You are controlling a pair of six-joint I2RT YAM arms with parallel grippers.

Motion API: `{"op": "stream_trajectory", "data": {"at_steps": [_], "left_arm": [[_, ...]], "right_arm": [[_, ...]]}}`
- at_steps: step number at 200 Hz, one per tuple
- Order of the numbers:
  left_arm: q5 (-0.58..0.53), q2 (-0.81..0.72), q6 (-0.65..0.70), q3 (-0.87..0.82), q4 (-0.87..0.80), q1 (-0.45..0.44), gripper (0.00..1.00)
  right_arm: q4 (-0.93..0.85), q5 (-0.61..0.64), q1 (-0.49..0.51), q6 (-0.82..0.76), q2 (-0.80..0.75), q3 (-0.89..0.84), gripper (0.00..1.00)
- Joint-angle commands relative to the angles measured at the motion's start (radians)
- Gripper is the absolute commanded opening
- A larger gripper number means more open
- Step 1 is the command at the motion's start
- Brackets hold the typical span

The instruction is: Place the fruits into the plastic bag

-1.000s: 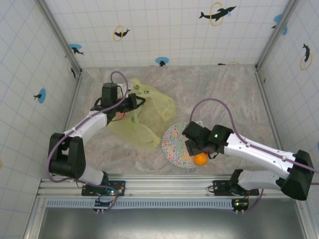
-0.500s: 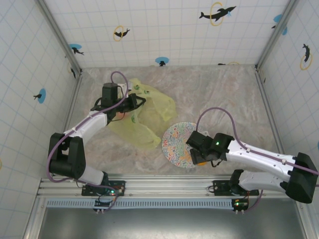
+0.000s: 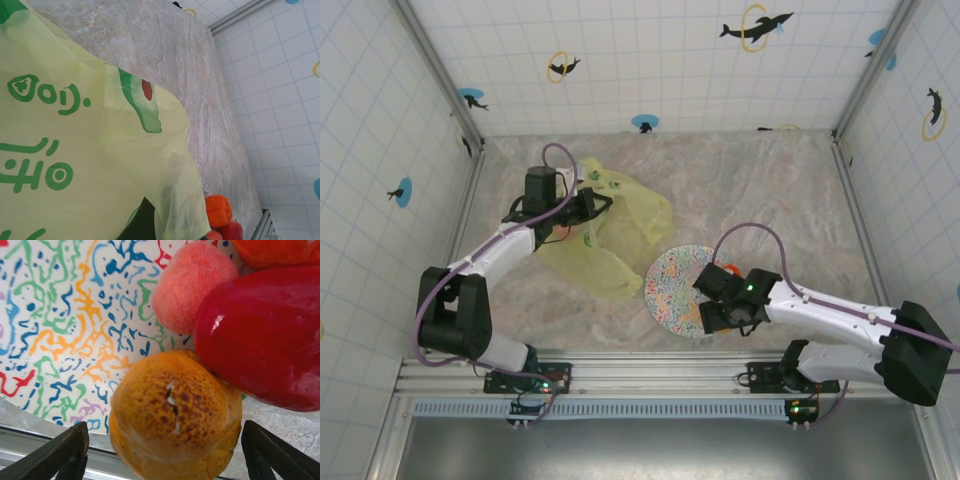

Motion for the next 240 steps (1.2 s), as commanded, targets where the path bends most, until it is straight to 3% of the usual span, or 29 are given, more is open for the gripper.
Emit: {"op": "stream_trajectory", "data": {"at_steps": [1,88,146,240], "left_arm": [[-0.004,-0.007,0.013,0.009,-0.006,-0.004,0.00],[-0.004,-0.006,0.014,0.009,-0.007,-0.004,0.00],[-0.003,-0.002,0.013,0.009,-0.007,-0.004,0.00],[0.000,-0.005,0.014,0.011,-0.009,-0.003,0.00]], "right_arm": [[0.027,-0.024,-0.012,-0.014,0.014,-0.030,0.80],[0.134,-0.022,-0.037,-0.066,0.077,-0.054,0.74],[0.197,-0.082,-0.026,-0.110,0.090,0.005,0.61],[0.490,-0.207,-0.092,-0.283,0.196,0.185,0.60]]}}
